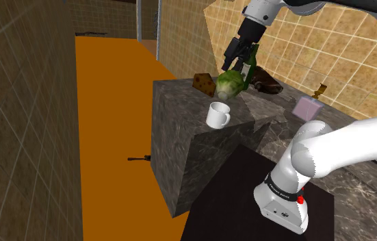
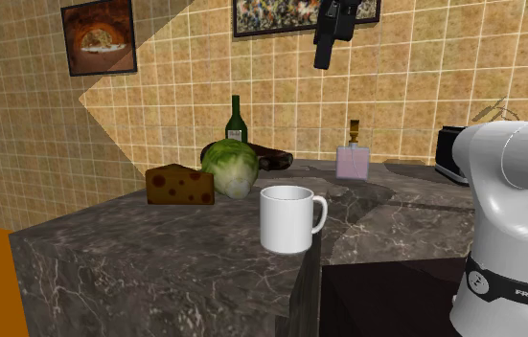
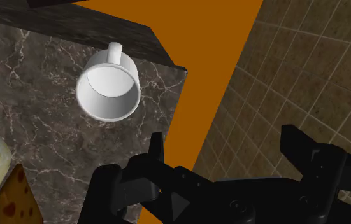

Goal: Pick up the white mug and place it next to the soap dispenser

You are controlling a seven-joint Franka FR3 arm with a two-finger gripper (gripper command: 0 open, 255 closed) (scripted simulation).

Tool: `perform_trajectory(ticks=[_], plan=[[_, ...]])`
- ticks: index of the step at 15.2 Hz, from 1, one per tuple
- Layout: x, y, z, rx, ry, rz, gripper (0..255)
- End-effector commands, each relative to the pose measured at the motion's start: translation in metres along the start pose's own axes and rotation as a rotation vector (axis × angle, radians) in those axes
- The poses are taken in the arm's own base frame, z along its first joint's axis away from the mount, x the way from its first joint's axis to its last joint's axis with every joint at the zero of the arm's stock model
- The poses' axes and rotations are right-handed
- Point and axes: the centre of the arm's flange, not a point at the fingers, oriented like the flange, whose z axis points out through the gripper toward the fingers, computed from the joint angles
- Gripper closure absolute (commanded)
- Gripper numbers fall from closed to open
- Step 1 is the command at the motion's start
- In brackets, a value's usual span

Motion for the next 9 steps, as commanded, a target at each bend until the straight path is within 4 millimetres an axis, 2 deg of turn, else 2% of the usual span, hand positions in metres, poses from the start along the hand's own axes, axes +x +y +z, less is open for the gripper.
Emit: perform_trajectory(ticks=[1,9], plan=[[0.0,0.0,0.0,0.0,0.0,0.0,0],[0.011,0.063,0.079,-0.047,-0.031,-0.056,0]])
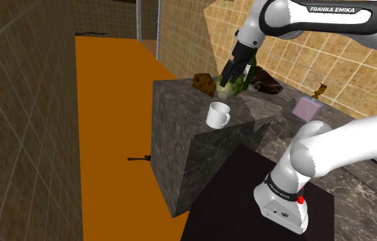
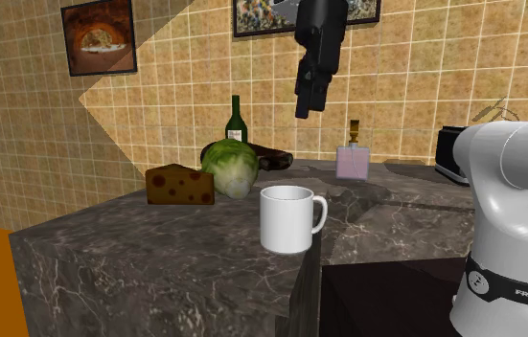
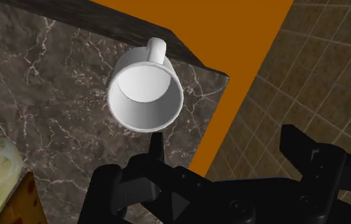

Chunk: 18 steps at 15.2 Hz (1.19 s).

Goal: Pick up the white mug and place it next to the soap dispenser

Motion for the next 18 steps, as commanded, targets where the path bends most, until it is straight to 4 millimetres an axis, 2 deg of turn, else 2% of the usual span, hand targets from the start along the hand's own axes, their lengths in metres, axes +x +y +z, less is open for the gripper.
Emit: perform_trajectory(ticks=[1,12,18], plan=[[0.001,0.016,0.02,-0.012,-0.007,-0.016,0],[0.017,0.103,0.125,-0.076,-0.049,-0.092,0],[0.015,0.105,0.156,-0.076,-0.049,-0.092,0]])
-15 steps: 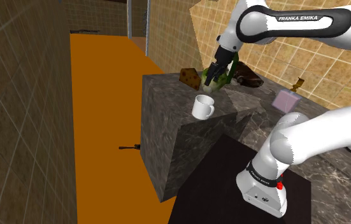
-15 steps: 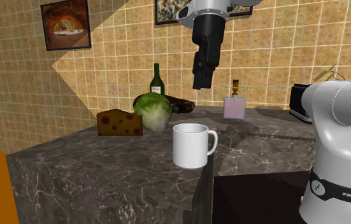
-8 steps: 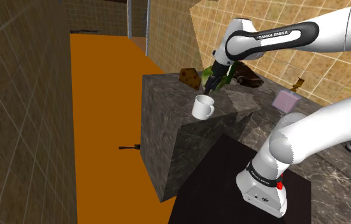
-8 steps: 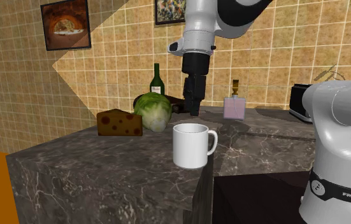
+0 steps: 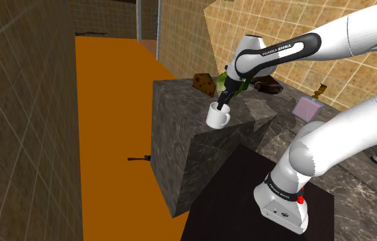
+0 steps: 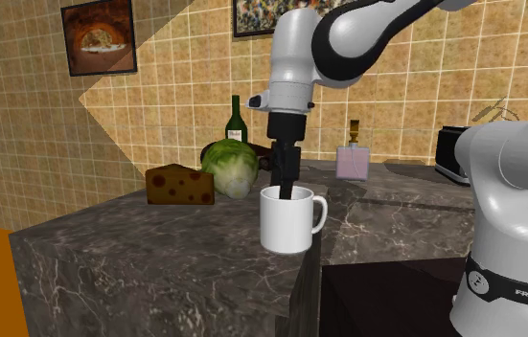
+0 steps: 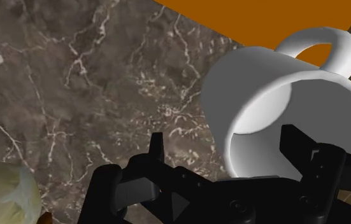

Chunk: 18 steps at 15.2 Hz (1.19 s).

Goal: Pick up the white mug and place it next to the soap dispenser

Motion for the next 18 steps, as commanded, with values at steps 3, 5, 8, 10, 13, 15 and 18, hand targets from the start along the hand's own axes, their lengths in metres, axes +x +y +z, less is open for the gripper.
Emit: perform_trajectory(ticks=[3,5,8,10,13,15,18], plan=[[-0.0006,-0.0002,0.0143,0.0,0.001,0.0,0],[-0.0005,-0.0002,0.0144,0.0,0.001,0.0,0],[-0.0005,-0.0002,0.0144,0.0,0.001,0.0,0],[-0.0005,-0.0002,0.0143,0.0,0.0,0.0,255],[-0.0005,-0.0002,0.0143,0.0,0.0,0.0,255],[-0.0005,-0.0002,0.0143,0.0,0.0,0.0,255],[-0.0005,-0.0002,0.0143,0.0,0.0,0.0,255]])
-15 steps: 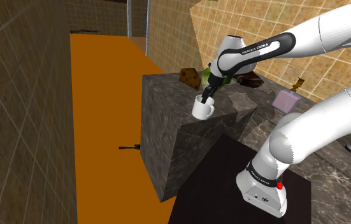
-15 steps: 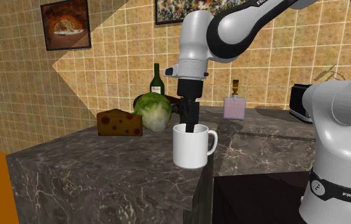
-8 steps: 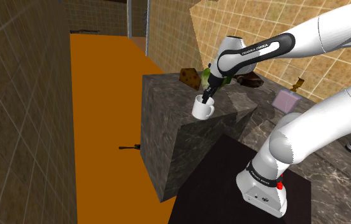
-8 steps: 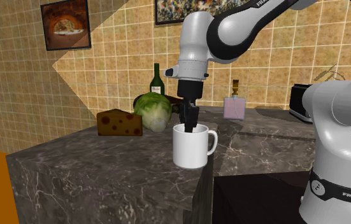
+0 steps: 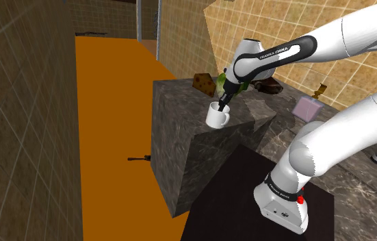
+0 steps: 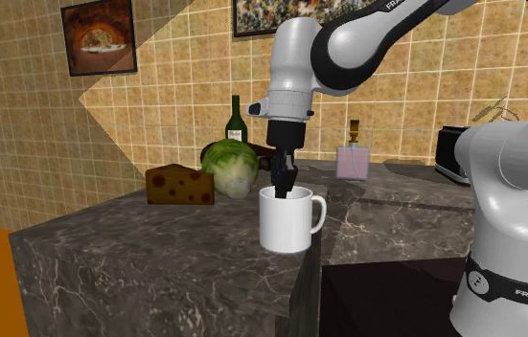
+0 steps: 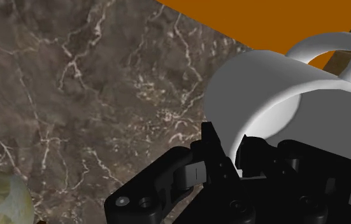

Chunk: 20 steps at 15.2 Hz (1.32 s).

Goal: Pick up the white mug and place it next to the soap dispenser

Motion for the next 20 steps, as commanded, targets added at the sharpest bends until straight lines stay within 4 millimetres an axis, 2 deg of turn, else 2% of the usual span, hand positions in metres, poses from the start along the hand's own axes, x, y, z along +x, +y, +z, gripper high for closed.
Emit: perform_trajectory(ticks=[1,20], plan=[[0.0,0.0,0.0,0.0,0.0,0.0,255],[0.01,-0.003,-0.1,0.0,0.0,0.0,255]])
